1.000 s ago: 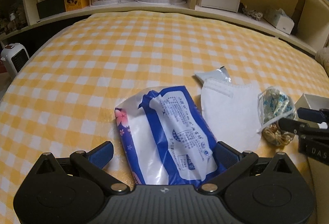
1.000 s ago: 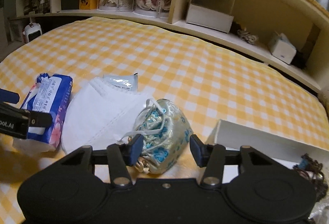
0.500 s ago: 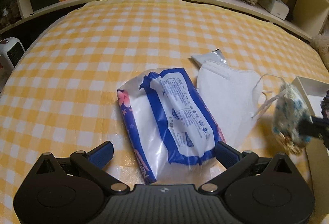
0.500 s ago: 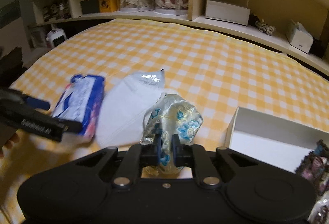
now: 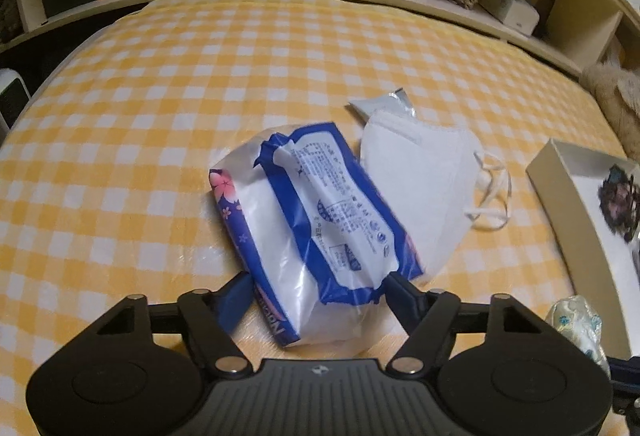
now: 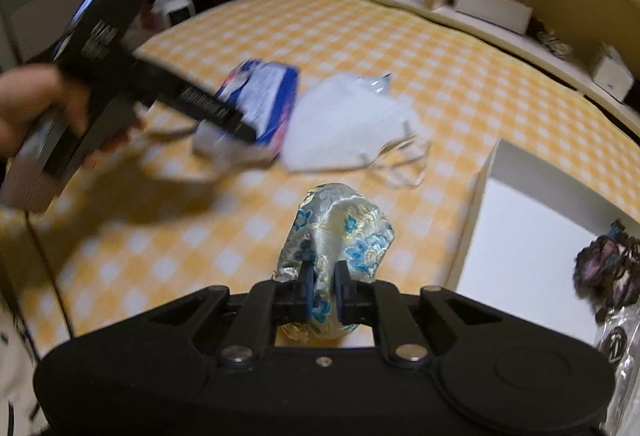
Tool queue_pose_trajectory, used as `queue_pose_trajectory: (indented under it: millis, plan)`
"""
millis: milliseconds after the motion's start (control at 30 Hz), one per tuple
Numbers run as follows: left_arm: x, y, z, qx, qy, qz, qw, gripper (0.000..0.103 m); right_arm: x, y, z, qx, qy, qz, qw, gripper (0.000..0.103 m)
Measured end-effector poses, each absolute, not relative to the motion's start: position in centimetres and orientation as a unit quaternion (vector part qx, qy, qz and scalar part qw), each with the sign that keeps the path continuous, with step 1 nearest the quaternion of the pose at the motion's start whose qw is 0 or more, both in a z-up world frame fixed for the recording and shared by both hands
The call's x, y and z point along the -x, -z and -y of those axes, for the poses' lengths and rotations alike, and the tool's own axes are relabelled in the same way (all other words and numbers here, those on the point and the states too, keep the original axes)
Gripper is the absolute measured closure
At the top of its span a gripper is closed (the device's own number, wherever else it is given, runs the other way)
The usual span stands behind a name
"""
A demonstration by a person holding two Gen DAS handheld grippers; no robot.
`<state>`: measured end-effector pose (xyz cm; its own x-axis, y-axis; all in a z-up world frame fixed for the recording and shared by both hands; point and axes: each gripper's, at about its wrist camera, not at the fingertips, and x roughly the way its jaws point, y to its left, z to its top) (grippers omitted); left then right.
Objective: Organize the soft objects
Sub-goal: 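Lift the wipe pack with the left tool while the right tool lifts the floral pouch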
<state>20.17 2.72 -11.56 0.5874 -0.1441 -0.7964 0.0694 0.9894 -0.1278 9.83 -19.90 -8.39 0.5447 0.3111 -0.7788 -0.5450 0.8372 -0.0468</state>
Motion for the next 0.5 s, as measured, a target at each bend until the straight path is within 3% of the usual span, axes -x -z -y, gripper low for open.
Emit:
queue_pose_trajectory:
  millis: [333, 400, 500]
  plan:
    - [-18.3, 11.1, -4.4, -0.033, 0.016, -0.463, 0.885, 0.029, -9.8, 8.8, 20.4, 0.101, -0.259, -0.423, 0.863, 0.09]
    - [-17.9, 10.4, -5.0, -0.047, -0.005, -0.455, 0.889, 0.008, -9.8, 8.8, 20.6, 0.09, -0.256, -0.422, 0.865, 0.086]
    - [-17.6, 9.1, -5.8, -0.013, 0.0, -0.441, 0.897, 0.001, -9.6, 8.3, 20.9, 0.071, -0.251, -0.417, 0.871, 0.081]
